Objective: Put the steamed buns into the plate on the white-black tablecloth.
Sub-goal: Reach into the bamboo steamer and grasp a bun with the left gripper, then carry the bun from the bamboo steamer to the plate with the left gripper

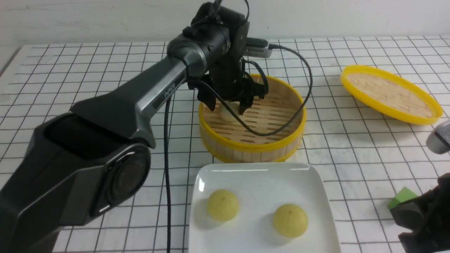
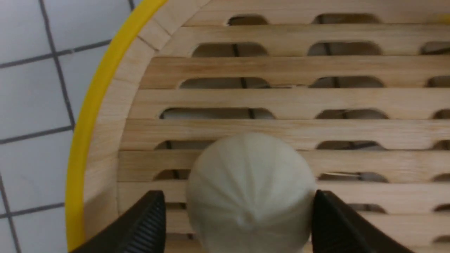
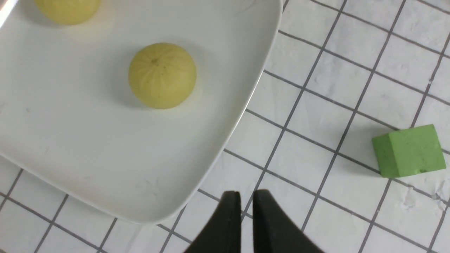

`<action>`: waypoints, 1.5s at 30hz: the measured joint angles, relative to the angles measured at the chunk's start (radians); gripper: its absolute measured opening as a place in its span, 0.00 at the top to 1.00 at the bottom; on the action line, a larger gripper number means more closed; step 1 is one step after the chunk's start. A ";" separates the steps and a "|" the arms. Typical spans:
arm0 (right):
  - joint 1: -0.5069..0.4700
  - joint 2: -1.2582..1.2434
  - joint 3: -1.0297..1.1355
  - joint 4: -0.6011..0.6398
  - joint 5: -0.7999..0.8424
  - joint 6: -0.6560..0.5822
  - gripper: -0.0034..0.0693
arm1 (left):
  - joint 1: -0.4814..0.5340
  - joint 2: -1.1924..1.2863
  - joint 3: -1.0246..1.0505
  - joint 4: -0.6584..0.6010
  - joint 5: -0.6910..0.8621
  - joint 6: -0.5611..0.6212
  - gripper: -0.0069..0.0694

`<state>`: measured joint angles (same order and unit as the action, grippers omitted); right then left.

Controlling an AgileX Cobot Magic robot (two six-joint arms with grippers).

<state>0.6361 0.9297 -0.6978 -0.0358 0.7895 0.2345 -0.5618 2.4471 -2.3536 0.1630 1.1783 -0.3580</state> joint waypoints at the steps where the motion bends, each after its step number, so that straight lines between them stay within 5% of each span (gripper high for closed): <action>1: 0.000 0.000 0.000 0.000 0.000 0.000 0.85 | 0.001 0.006 0.000 -0.003 0.001 -0.001 0.33; 3: 0.000 -0.008 0.000 0.000 0.001 0.000 0.85 | 0.001 0.007 -0.002 -0.015 0.002 -0.001 0.48; 5: 0.000 -0.048 0.000 0.000 0.024 0.000 0.84 | 0.001 0.007 -0.015 -0.054 0.013 0.001 0.74; 8: 0.000 -0.135 0.000 0.000 0.086 0.000 0.84 | 0.001 -0.002 -0.042 -0.089 0.038 0.015 0.86; 22: 0.000 -0.564 0.000 -0.081 0.266 0.000 0.84 | -0.002 -0.401 -0.110 -0.278 0.060 0.043 0.87; 25: 0.000 -0.580 0.000 -0.082 0.271 0.000 0.83 | -0.046 -0.554 0.123 -0.355 0.060 0.087 0.87; 30: 0.000 -0.580 0.014 -0.085 0.273 -0.001 0.82 | -0.206 -0.666 0.522 -0.277 0.060 0.080 0.87; 37: 0.000 -0.580 0.071 -0.085 0.255 -0.001 0.81 | -0.393 -0.677 0.847 -0.147 0.031 -0.123 0.87; 45: 0.000 -0.580 0.083 -0.085 0.248 -0.001 0.81 | -0.441 -0.626 1.014 -0.061 -0.121 -0.343 0.85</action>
<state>0.6361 0.3502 -0.6146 -0.1209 1.0378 0.2338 -1.0028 1.8211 -1.3398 0.1023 1.0569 -0.7010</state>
